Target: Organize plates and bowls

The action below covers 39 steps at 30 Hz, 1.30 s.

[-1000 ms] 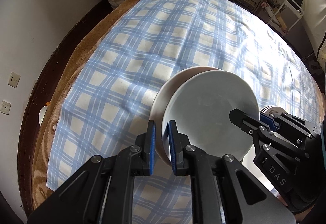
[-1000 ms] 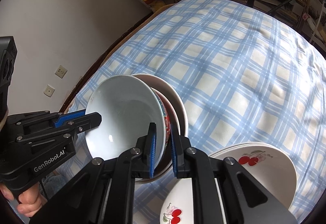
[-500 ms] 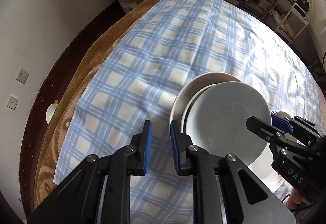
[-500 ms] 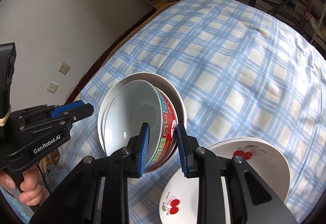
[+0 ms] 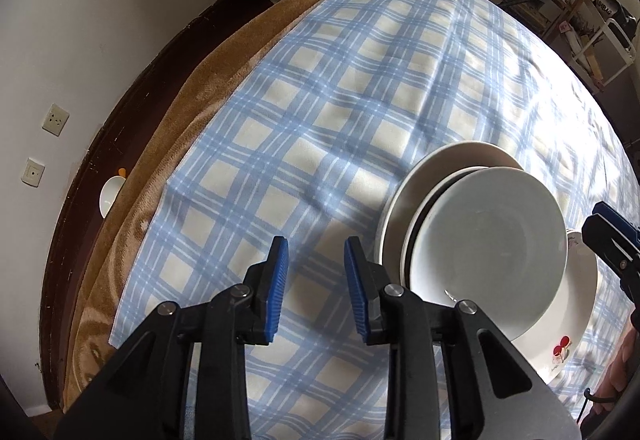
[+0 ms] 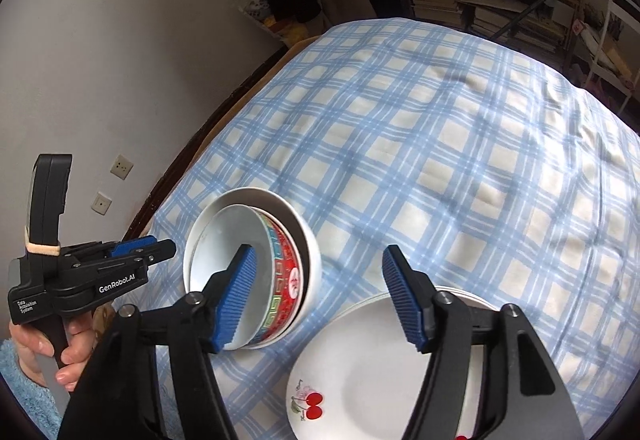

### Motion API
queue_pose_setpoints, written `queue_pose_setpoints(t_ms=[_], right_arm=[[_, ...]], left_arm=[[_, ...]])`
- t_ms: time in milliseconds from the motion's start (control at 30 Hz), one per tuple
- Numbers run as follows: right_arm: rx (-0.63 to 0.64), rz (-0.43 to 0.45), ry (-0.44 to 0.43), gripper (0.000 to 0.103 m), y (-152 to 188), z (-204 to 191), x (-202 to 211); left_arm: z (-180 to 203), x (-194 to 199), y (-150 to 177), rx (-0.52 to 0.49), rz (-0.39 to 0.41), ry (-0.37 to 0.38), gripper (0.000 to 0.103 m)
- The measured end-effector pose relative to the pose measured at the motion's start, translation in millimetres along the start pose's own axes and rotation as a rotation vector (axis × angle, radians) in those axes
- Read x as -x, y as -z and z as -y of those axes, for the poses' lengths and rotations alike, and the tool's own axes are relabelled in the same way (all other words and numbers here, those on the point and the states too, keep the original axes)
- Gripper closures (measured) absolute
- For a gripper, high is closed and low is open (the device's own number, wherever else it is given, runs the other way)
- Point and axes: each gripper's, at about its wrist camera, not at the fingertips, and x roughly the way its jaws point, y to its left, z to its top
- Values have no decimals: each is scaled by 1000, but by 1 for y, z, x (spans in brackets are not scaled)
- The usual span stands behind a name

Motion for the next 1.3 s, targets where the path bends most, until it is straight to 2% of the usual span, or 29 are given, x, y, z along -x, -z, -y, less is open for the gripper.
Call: queue_pose_setpoints(t_ms=[33, 133, 400, 500, 667, 867, 1300], right_arm=[[-7, -11, 6, 15, 0, 4, -2], [-15, -23, 38, 11, 1, 10, -9], [-28, -69, 90, 10, 5, 19, -28], [-24, -75, 101, 10, 5, 20, -30], [-28, -86, 121, 10, 6, 23, -36], [-36, -96, 118, 10, 6, 26, -41], [-9, -82, 140, 10, 7, 18, -41]], left_arm=[[0, 1, 0, 0, 3, -2, 67], [0, 4, -2, 1, 24, -14, 53], [-3, 1, -4, 5, 17, -19, 49], [-1, 1, -5, 2, 15, 13, 42], [1, 3, -5, -9, 30, -2, 38], [-1, -2, -6, 2, 1, 28, 37], [0, -11, -8, 7, -29, 32, 37]])
